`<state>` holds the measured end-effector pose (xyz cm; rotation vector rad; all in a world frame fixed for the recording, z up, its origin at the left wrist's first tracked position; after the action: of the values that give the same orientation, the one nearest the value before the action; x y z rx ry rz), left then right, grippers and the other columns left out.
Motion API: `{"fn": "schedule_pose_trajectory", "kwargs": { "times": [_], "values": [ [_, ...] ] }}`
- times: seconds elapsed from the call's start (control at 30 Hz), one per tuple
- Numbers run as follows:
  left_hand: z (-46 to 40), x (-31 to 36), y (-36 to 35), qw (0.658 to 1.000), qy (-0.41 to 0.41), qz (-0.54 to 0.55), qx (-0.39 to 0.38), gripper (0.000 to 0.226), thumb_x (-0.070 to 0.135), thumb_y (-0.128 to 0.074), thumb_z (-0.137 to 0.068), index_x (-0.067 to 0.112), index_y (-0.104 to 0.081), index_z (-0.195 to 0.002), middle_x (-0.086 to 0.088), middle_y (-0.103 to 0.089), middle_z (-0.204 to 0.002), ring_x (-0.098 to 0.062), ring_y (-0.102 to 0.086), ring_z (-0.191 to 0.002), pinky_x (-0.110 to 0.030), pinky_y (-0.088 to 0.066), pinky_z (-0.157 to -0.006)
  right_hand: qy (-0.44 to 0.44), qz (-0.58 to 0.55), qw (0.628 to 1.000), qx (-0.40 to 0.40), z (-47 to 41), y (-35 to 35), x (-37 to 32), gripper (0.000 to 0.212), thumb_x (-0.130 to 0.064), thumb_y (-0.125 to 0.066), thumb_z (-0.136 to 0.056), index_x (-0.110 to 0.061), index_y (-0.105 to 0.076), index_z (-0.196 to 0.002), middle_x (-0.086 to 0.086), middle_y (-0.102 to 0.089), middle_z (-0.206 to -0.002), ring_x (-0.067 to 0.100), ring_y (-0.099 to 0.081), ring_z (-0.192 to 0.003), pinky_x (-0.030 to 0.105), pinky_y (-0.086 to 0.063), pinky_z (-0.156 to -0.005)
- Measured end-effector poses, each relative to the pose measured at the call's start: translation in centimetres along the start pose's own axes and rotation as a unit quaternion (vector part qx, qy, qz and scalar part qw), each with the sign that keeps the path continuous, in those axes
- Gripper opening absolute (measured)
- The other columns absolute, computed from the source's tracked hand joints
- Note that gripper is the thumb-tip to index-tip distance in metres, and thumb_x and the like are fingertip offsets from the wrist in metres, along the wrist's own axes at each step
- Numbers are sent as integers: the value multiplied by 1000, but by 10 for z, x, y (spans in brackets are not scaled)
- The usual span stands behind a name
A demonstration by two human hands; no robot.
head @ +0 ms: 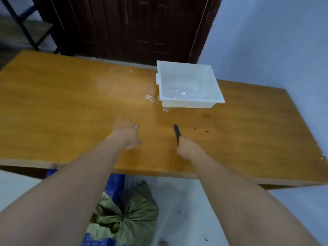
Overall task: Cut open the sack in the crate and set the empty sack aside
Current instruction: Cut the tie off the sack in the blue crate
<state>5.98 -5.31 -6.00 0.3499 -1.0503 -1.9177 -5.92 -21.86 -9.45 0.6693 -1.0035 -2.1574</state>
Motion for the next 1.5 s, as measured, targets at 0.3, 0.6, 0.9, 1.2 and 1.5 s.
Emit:
{"fn": "schedule_pose_trajectory", "kwargs": {
  "times": [0.3, 0.6, 0.9, 1.2, 1.5],
  "values": [
    [-7, -31, -8, 999, 19, -40, 4, 75, 36, -43, -98, 13, 3, -153, -4, 1, -163, -23, -10, -149, -38, -23, -117, -44, 43, 993, 103, -27, 7, -5, 36, -3, -41, -95, -3, -41, -131, 17, -44, -133, 31, -46, -120, 39, -48, -88],
    [27, -32, 30, 997, 39, -59, 37, 77, 37, -44, -98, 12, 4, -153, -3, 3, -163, -22, -4, -150, -39, -20, -119, -53, 24, 998, 39, -11, 3, -7, 29, -5, -46, -94, 1, -54, -121, 19, -56, -117, 30, -61, -88, 34, -48, -66],
    [100, -8, 95, 989, 47, -77, 120, 76, 38, -44, -97, 10, -1, -153, -6, 0, -163, -22, -5, -150, -35, -16, -119, -1, -107, 985, 134, 51, 102, -13, 32, -7, -37, -96, 0, -33, -128, 17, -56, -92, 23, -47, -66, 31, -35, -54],
    [163, 13, 126, 980, 56, -69, 176, 76, 38, -44, -97, 12, -1, -153, -4, 3, -163, -20, -2, -150, -36, -16, -120, 86, -58, 981, 163, 110, 130, -23, 27, -13, -37, -99, 0, -33, -123, 15, -61, -92, 22, -52, -65, 33, -39, -55],
    [182, -10, 63, 986, 65, -50, 143, 75, 36, -44, -98, 12, 1, -153, -4, 4, -163, -21, -1, -150, -38, -18, -121, 108, -94, 984, 109, 134, 72, -37, 28, -21, -31, -101, -3, -42, -120, 2, -46, -73, 16, -43, -56, 30, -31, -47]
  ]
}}
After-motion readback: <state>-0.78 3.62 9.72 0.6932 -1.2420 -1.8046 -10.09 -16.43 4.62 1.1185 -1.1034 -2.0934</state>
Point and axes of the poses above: each hand's wrist, its own z-axis away from the middle knuckle, its own y-axis out of the back of the hand, x = y × z, the point moved 10 cm from there along -z, towards the middle knuckle
